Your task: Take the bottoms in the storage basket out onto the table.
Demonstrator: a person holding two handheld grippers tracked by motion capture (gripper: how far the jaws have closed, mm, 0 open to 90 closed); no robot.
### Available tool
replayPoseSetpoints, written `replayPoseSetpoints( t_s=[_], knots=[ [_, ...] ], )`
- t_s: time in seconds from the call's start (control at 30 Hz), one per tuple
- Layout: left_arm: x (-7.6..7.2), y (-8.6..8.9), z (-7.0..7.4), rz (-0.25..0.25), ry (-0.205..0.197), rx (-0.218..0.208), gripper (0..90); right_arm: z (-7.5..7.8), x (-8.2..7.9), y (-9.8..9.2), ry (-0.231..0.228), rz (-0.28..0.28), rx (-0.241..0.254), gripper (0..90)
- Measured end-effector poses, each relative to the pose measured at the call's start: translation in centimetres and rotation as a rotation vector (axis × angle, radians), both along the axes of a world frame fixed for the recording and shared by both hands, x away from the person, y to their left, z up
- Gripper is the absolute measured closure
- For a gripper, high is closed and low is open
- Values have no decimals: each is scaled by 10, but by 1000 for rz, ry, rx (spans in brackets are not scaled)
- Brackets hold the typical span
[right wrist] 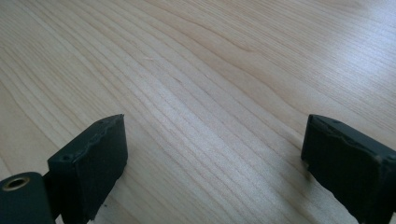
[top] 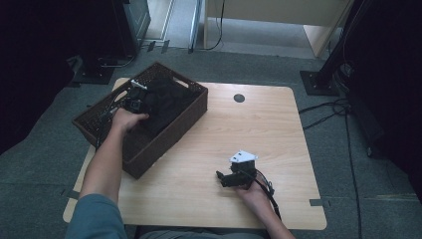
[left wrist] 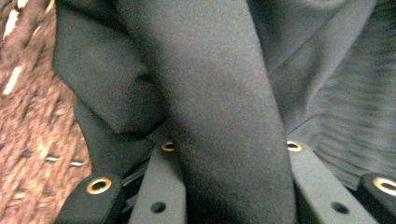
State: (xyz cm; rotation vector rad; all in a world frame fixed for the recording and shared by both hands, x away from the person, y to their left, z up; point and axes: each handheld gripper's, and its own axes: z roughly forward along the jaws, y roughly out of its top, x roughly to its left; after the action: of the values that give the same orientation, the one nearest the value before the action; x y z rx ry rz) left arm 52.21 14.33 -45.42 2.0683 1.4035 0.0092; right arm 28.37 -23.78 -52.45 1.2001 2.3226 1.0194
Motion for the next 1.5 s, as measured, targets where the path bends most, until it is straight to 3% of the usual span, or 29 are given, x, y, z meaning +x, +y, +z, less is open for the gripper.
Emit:
replayPoseSetpoints(
  t_s=[0.1,0.17,0.27,0.43,0.7,0.87,1.0,1.07,1.2,1.27,1.5],
  knots=[
    [-4,3,22,-12,-30,-85,754,0,0,0,0,-1,-1,68],
    [-9,8,37,-28,-47,-107,755,0,0,0,0,-1,-1,68],
    [-18,13,54,-40,-69,-96,755,0,0,0,1,-2,-1,68],
    [-31,20,99,-38,-115,-136,759,0,0,0,0,-1,-1,68],
    [-49,6,163,-47,-196,-119,761,0,0,0,2,-1,0,68],
    [-64,0,195,-45,-228,-181,763,0,-1,-2,0,-4,-2,68],
    [-81,-13,212,-83,-261,-194,762,1,-1,-5,11,-14,-5,77],
    [-89,-20,217,-102,-275,-200,762,3,-2,-6,12,-28,-5,137],
    [-109,-34,225,-136,-311,-250,763,8,-1,-6,74,-52,69,144],
    [-116,-40,227,-151,-319,-269,764,12,-1,-8,83,-62,97,145],
    [-135,-64,230,-218,-327,-286,765,28,0,-22,53,-99,144,152]
  ],
)
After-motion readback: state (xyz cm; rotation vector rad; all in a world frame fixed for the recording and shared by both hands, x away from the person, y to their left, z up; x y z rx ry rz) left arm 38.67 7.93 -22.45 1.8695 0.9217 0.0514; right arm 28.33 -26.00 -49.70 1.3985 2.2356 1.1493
